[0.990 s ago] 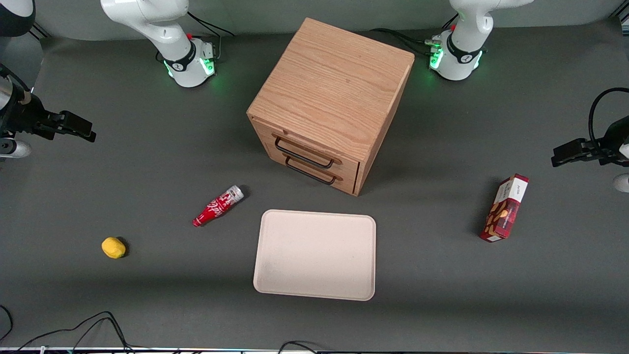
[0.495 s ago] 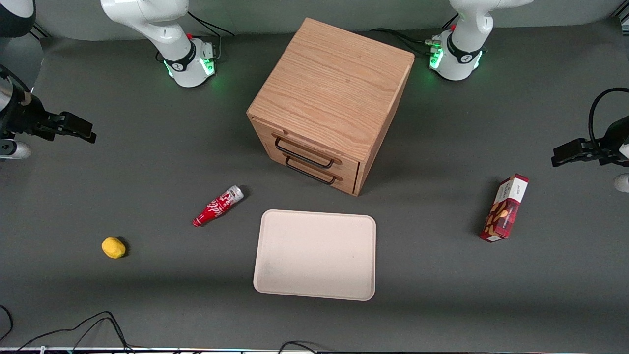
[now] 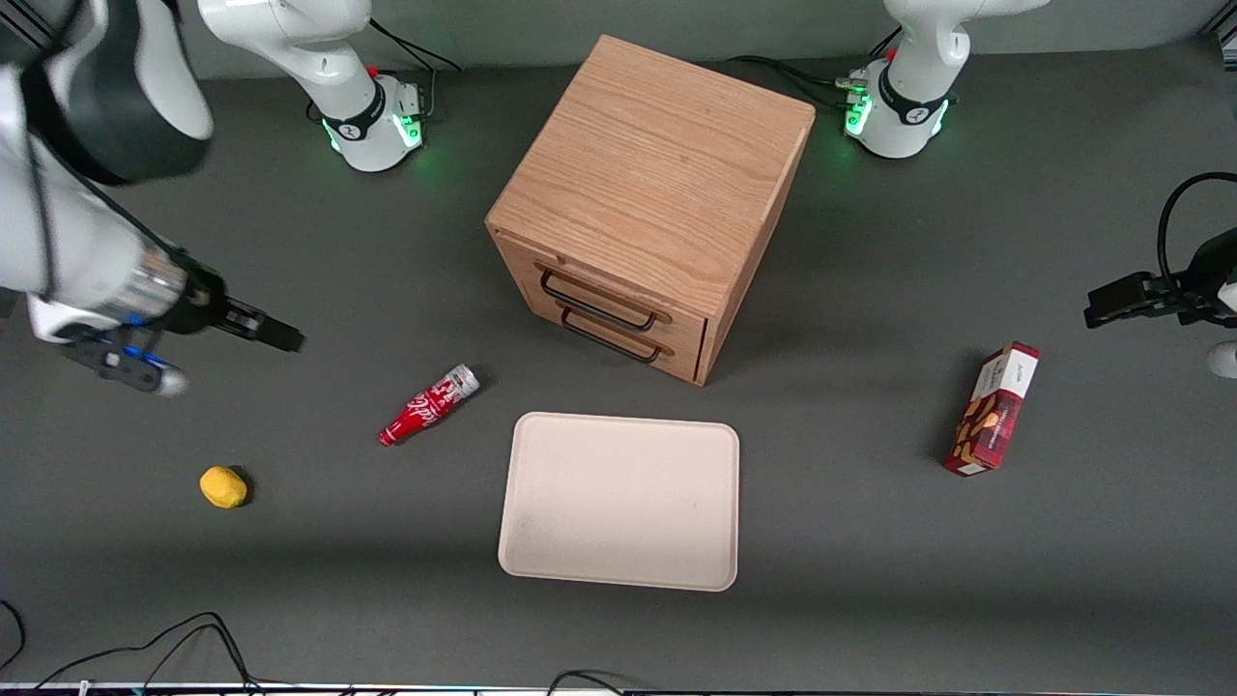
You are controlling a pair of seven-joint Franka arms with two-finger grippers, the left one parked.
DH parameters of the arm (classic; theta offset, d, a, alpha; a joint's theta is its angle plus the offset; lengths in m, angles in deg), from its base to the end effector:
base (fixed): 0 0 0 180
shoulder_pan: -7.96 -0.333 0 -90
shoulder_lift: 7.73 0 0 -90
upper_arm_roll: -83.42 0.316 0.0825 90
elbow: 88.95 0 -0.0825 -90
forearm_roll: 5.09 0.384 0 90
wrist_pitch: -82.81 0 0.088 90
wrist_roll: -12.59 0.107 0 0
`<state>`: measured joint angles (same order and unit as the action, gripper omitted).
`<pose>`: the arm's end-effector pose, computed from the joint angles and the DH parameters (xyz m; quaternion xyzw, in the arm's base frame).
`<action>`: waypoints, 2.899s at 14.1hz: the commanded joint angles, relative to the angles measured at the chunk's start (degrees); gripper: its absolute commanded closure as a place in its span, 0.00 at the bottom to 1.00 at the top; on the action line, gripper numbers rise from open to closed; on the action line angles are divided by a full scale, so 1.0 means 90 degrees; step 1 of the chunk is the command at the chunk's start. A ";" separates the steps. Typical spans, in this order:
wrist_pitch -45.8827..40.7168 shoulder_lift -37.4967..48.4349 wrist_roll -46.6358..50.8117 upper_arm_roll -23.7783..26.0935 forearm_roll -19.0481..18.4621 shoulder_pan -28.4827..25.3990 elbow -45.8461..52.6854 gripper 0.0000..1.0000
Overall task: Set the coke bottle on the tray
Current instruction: 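Move the right gripper down toward the red Coca-Cola bottle lying on the table, then close the right gripper around the bottle's body below the cap, then lift the bottle and carry it with the right gripper over the cream tray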
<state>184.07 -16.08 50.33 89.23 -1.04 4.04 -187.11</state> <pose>0.5878 0.1041 0.4898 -0.9663 0.2499 0.0584 0.0199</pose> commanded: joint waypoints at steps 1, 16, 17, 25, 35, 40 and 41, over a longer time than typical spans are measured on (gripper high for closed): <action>0.1128 -0.0165 0.1320 0.0262 0.0038 -0.0004 -0.0976 0.00; 0.4617 -0.2490 0.3551 0.0536 -0.0597 -0.0083 -0.1799 0.00; 0.4628 -0.2519 0.3551 0.0536 -0.0597 -0.0083 -0.1790 0.00; 0.4638 -0.2549 0.3532 0.0555 -0.0694 -0.0073 -0.1770 0.87; 0.3363 -0.2236 0.3162 0.0701 -0.0685 -0.0073 -0.0739 1.00; 0.1292 -0.2382 0.1982 0.0956 -0.0684 -0.0131 0.1653 1.00; 0.0959 -0.2499 0.1515 0.0966 -0.0743 -0.0199 0.2112 1.00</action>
<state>199.09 -36.08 70.28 97.93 -6.62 3.46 -177.30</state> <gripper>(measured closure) 0.445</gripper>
